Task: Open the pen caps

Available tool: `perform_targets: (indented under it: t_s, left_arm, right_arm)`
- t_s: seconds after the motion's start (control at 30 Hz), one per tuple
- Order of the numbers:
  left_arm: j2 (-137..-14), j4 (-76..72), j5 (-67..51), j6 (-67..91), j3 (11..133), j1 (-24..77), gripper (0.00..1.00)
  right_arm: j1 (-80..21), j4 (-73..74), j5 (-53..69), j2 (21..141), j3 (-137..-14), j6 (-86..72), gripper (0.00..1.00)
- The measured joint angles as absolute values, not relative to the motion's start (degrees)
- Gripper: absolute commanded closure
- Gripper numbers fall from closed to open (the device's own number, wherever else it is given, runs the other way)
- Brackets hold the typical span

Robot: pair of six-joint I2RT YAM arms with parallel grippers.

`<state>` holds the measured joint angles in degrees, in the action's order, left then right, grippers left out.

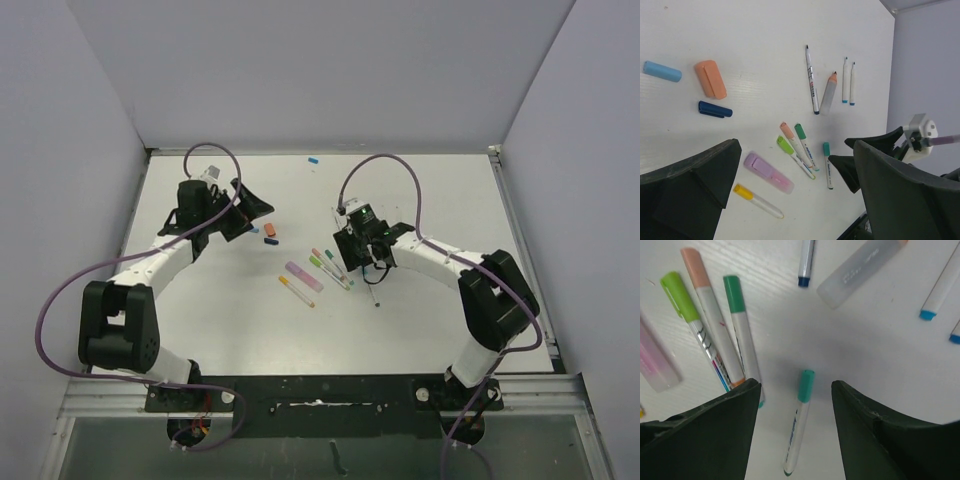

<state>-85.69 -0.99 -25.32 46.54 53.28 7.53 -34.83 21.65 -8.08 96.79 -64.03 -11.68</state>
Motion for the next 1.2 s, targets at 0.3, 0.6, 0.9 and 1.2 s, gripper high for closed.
perform_targets:
  t_s: [0.3, 0.6, 0.9, 1.2]
  left_arm:
    - [-87.55, -2.66, -26.17, 47.03, 53.3, 8.99, 0.02]
    - [-88.23, -3.27, -26.48, 47.51, 53.39, 9.78, 0.02]
    - [-88.66, -3.25, -26.5, 47.48, 54.39, 10.72, 0.02]
    - [-88.97, -2.98, -26.5, 47.4, 55.81, 11.33, 0.02]
  right_arm:
    - [-35.35, 23.86, -9.87, 95.11, -57.67, -14.13, 0.44]
    - [-35.38, 23.68, -9.89, 94.89, -54.48, -15.53, 0.54]
    - [-35.48, 22.65, -9.34, 94.87, -52.97, -16.6, 0.66]
    - [-35.68, 21.52, -7.7, 94.87, -52.62, -16.95, 0.96]
